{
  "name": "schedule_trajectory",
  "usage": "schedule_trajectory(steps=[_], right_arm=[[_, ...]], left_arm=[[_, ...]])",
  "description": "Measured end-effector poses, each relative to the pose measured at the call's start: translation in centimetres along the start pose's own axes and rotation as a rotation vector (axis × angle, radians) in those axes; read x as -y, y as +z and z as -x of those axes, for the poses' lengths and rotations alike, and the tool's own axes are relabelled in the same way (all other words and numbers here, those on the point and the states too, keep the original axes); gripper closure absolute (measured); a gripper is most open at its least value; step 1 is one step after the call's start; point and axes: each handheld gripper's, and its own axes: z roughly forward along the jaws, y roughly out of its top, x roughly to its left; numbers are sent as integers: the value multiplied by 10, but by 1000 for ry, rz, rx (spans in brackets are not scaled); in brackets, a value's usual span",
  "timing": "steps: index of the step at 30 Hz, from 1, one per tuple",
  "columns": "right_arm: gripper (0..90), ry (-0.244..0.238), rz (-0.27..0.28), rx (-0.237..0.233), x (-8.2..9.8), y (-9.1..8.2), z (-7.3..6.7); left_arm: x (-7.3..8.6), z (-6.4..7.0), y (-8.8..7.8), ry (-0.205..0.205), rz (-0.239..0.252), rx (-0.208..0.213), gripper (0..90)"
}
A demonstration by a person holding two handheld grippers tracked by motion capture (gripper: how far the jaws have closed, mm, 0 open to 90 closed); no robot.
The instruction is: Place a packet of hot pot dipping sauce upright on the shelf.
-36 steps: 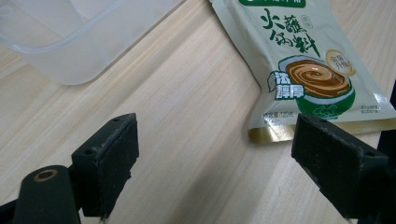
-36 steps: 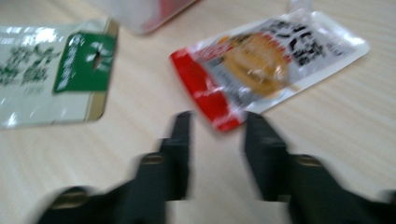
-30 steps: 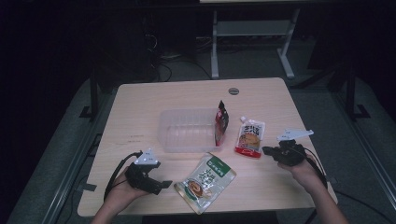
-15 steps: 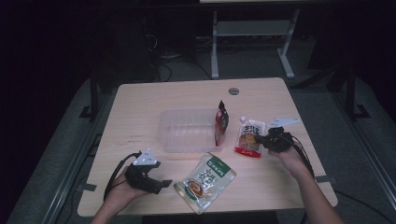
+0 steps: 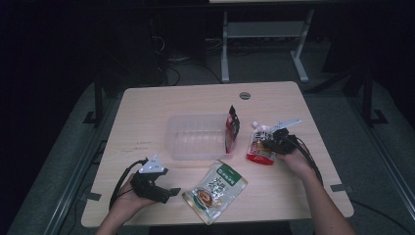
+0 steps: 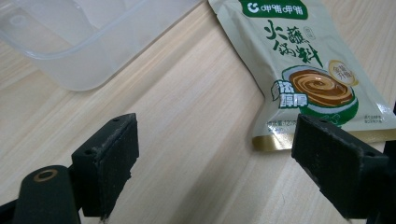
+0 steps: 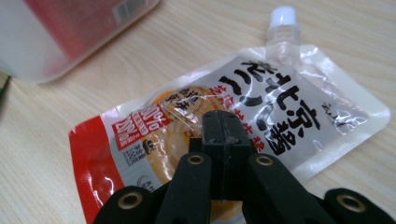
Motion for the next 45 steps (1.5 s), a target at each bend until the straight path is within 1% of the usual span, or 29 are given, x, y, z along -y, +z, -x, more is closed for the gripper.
schedule_trajectory(steps=[3,5,6,7,8,9,10,12,13,16,18,20,24,28,32,36,39,43,45], right_arm=[[898,-6,-14,-3,0,3,0],[899,-1,-28,-15,-1,5,1],[899,-4,-30,-13,-1,7,1],[899,-5,-46,-8,-3,9,0],[899,-14,-52,0,-4,10,-1],[899,-34,-57,9,-6,11,-2],[899,-39,-70,18,-7,11,-3],[900,-50,-78,27,-8,11,-5],[900,-47,-84,28,-9,11,-5],[900,-59,-96,17,-8,9,-6],[900,-67,-107,6,-7,7,-6],[900,-61,-110,-8,-4,4,-8],[900,-68,-120,-30,3,-3,-11],[900,-82,-135,-40,9,-9,-16],[900,-105,-155,-37,11,-13,-22],[900,-116,-166,-51,17,-19,-28],[900,-135,-174,-58,21,-23,-35],[899,-174,-185,-69,26,-28,-44],[900,-182,-185,-76,29,-30,-48]], left_arm=[[0,0,0,12,-14,-1,144],[0,0,0,14,-12,0,144],[0,0,0,13,-11,0,143],[0,0,0,14,-13,0,143],[1,0,-1,10,-12,0,144],[1,-1,0,9,-11,0,143],[1,-1,-1,7,-12,-2,144],[1,-2,-1,6,-12,-3,144],[2,-2,-1,4,-10,-2,144],[2,-2,-2,3,-8,-3,144],[1,-2,-2,6,-5,-4,144],[1,-2,-3,6,-2,-4,144],[1,-2,-3,11,-4,-6,144],[1,-2,-3,9,-1,-6,144],[1,-1,-4,7,2,-5,145],[1,-1,-3,6,2,-5,145],[1,0,-3,7,2,-3,145],[0,0,-3,12,-4,3,145],[0,1,-2,12,-4,5,145]])
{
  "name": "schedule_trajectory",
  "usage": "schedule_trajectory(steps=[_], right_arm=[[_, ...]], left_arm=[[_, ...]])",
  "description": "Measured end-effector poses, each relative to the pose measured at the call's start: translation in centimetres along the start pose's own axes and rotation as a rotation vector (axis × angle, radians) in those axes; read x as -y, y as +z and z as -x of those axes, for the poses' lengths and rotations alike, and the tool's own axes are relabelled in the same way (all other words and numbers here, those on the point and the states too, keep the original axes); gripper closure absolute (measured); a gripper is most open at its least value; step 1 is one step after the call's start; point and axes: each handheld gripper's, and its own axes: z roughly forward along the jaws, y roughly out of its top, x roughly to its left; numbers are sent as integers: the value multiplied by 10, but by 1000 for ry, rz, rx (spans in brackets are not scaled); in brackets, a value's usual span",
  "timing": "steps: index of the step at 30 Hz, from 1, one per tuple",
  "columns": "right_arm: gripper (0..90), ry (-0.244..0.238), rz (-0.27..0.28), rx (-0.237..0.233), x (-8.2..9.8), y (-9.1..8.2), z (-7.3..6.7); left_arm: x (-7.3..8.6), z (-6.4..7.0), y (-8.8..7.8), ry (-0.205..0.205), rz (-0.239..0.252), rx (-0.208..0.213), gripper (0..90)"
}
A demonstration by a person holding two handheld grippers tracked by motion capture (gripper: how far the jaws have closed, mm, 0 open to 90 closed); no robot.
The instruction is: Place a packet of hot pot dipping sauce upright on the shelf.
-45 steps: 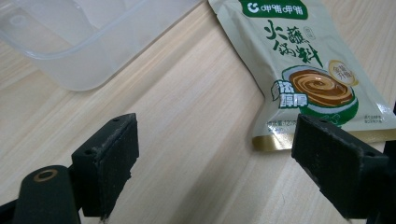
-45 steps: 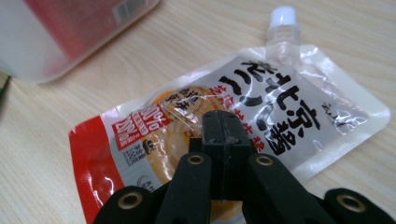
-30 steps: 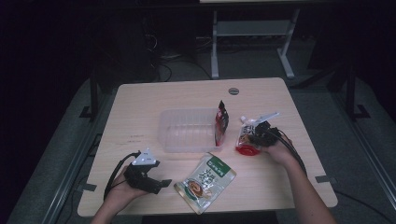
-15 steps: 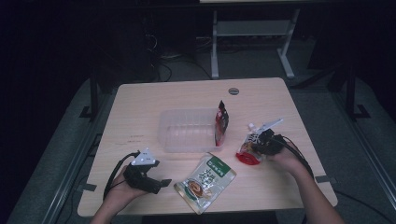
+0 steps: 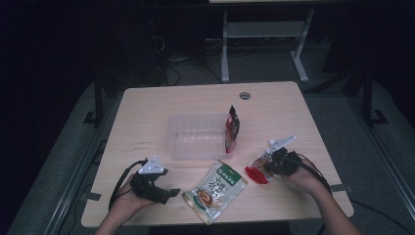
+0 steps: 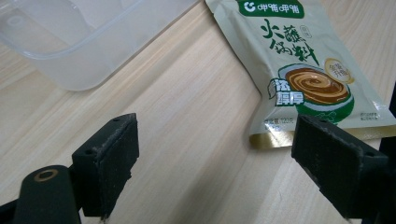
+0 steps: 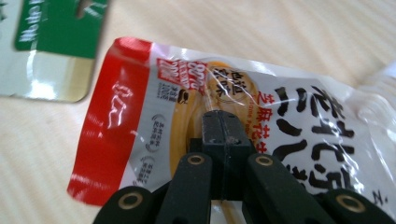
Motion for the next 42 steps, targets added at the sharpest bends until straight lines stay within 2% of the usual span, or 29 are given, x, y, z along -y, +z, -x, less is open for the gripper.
schedule_trajectory(steps=[12,23,26,29,30,32,34,35,37,39,41,42], right_arm=[[899,-64,-20,-41,8,-7,-31],[899,-127,-17,-104,0,-2,-52],[899,-135,-13,-113,-3,0,-57],[899,-167,-5,-109,-6,3,-60],[899,-172,-6,-110,-7,4,-61],[898,-169,2,-121,-7,3,-60],[898,-141,12,-129,-6,-1,-58],[897,-110,29,-140,-6,-4,-57],[852,-73,57,-144,-4,-12,-52],[791,-44,91,-142,-1,-20,-48],[724,-10,111,-125,4,-27,-44],[704,-9,116,-121,6,-29,-43]], left_arm=[[-1,2,1,10,-2,7,145],[-1,3,2,9,-4,18,145],[-1,4,3,11,-3,22,146],[-2,4,4,11,-7,30,147],[-2,6,5,-2,-1,34,149],[-3,6,4,7,-9,42,153],[-3,8,4,-8,1,45,179],[-4,8,2,-2,2,48,200],[-6,9,0,-18,10,53,258],[-8,10,-1,-31,34,75,325],[-11,12,-1,-39,41,100,451],[-13,13,-1,-35,43,113,492]])
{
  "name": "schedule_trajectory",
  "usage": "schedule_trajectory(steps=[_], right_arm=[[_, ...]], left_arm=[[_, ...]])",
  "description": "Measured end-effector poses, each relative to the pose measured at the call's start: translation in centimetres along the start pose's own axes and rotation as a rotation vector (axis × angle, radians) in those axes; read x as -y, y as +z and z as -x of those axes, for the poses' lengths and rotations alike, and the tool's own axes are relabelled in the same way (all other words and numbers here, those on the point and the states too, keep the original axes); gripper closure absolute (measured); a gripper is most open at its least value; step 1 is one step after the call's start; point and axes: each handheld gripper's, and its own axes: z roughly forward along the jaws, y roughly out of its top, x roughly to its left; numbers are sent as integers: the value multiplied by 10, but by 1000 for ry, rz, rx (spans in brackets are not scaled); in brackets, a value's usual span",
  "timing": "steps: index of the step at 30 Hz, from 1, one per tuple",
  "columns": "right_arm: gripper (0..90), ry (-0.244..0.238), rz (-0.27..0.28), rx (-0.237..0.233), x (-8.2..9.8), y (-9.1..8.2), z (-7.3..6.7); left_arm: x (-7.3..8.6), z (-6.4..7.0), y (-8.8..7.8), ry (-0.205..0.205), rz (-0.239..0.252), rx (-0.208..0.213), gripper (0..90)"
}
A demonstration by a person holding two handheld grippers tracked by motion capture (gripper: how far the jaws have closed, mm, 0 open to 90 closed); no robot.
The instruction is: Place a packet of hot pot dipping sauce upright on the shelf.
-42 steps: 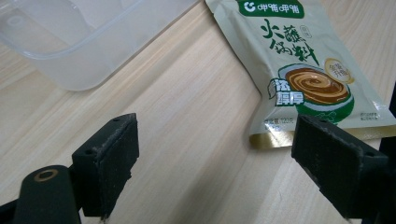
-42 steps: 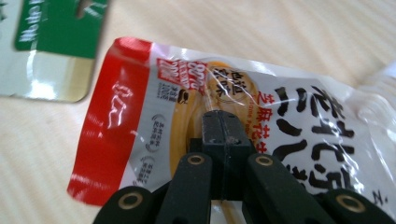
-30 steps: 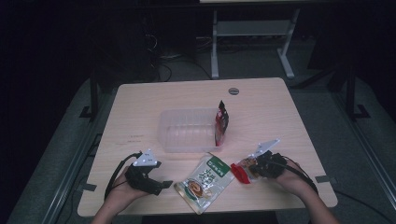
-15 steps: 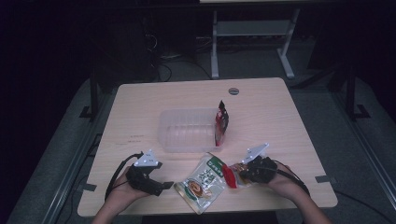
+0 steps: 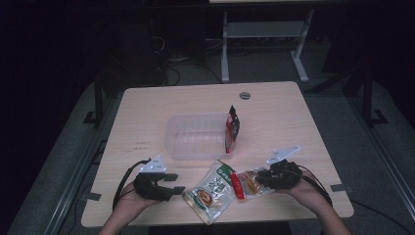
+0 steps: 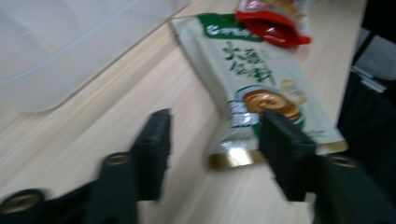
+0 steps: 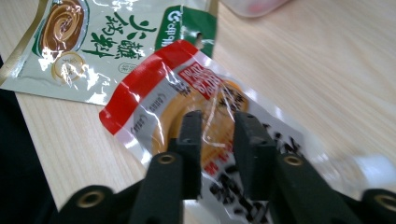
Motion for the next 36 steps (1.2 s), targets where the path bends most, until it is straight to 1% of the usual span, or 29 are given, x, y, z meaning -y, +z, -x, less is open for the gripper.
schedule_trajectory(steps=[2,4,5,6,7,10,14,17,18,19,20,21,26,28,30,32,36], right_arm=[[645,23,14,16,5,-7,1],[600,47,23,29,10,-13,2],[565,59,32,41,14,-16,3],[549,68,33,47,16,-18,4],[533,73,40,56,19,-20,4],[486,94,58,80,26,-27,7],[445,132,65,104,37,-34,13],[440,154,68,113,40,-37,18],[438,170,69,112,41,-37,21],[436,169,72,114,42,-37,23],[435,175,71,113,43,-37,25],[434,180,68,114,44,-37,26],[418,221,59,93,50,-37,33],[414,225,58,95,51,-37,35],[411,233,59,83,52,-36,36],[409,236,54,78,52,-35,37],[409,239,47,74,53,-33,37]], left_arm=[[-5,4,3,5,-5,15,592],[-13,8,9,33,-16,25,671],[-15,11,11,33,-20,31,726],[-19,12,13,54,-23,36,760],[-23,15,16,65,-25,39,802],[-33,21,24,88,-33,57,894],[-48,28,39,125,-46,74,896],[-57,32,52,134,-42,88,896],[-59,33,56,139,-45,89,896],[-61,35,61,148,-52,93,896],[-63,37,66,148,-59,99,896],[-66,38,71,162,-63,99,896],[-77,42,94,185,-72,117,896],[-82,43,103,187,-75,121,896],[-85,44,112,202,-80,119,896],[-87,45,120,203,-82,125,896],[-87,47,138,213,-109,129,896]])
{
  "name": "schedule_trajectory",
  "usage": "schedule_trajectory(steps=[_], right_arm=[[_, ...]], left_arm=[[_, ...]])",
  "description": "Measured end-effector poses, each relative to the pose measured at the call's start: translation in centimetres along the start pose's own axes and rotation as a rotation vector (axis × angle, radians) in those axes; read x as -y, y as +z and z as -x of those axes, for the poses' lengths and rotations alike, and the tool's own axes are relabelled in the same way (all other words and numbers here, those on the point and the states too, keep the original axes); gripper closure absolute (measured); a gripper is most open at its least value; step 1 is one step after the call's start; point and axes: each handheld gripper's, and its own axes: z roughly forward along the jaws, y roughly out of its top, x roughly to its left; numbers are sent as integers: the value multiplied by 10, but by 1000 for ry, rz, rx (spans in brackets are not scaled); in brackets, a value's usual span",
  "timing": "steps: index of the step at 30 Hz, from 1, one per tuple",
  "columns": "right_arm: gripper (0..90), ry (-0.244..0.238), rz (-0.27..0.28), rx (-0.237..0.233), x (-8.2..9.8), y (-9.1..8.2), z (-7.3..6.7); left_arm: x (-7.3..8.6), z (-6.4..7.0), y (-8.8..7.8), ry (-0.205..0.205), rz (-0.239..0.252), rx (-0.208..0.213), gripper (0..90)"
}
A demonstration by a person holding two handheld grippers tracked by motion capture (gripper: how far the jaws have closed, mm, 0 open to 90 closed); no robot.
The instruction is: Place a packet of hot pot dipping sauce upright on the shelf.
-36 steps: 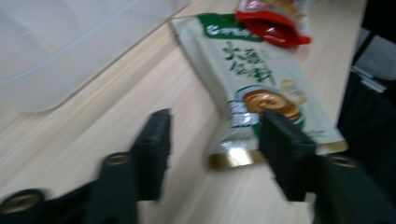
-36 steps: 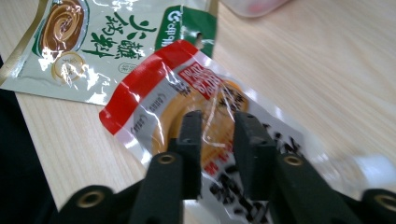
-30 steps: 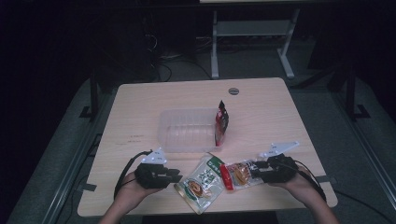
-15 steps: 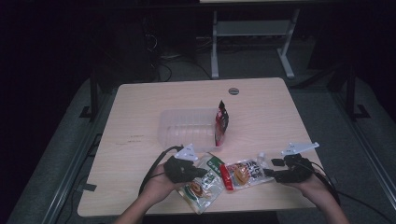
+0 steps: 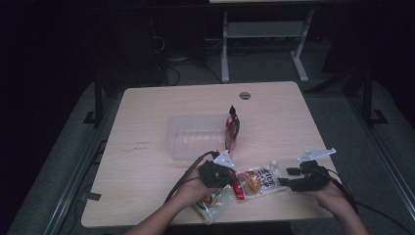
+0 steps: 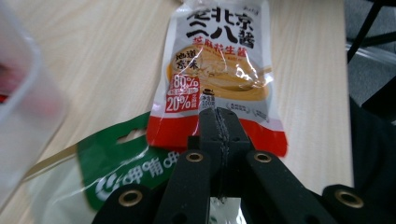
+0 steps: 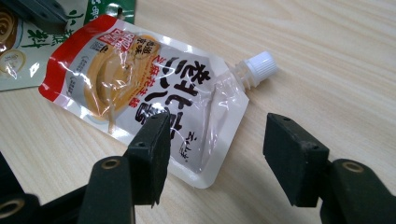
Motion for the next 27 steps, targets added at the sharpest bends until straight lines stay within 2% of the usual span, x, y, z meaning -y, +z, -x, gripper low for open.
schedule_trajectory(steps=[8,9,11,18,27], right_arm=[[405,14,-21,-18,4,5,-2],[405,8,-28,-18,5,6,-2],[405,20,-29,-21,5,7,-3],[411,39,-50,-39,7,11,-1],[423,56,-50,-78,3,20,3]], left_arm=[[2,0,13,21,-32,-9,896],[3,0,14,33,-48,-9,897],[4,1,17,30,-53,-12,897],[5,-1,18,33,-64,-2,897],[5,-1,19,32,-64,0,897]])
